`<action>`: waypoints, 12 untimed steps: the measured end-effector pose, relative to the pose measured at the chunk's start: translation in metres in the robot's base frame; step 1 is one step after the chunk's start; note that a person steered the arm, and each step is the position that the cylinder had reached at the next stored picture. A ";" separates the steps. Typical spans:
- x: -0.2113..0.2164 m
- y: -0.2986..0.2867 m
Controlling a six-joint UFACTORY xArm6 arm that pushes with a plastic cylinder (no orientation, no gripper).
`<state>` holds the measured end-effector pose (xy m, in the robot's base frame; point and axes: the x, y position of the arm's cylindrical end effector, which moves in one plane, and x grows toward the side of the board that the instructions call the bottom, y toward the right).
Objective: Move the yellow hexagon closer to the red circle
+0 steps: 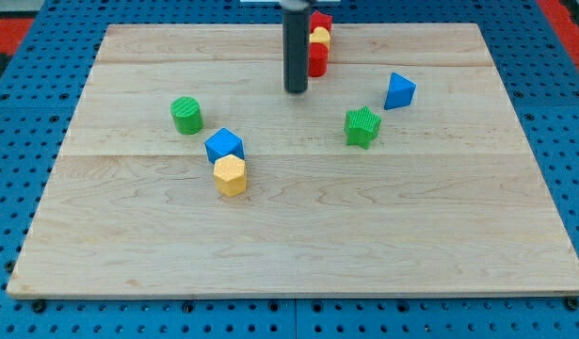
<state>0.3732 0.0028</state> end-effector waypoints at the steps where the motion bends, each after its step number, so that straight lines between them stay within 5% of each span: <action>1: 0.117 -0.005; 2: 0.188 -0.020; 3: 0.171 -0.100; 7: 0.126 -0.107; 9: 0.109 -0.016; 11: 0.011 -0.019; 12: 0.014 -0.060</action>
<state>0.3870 -0.0569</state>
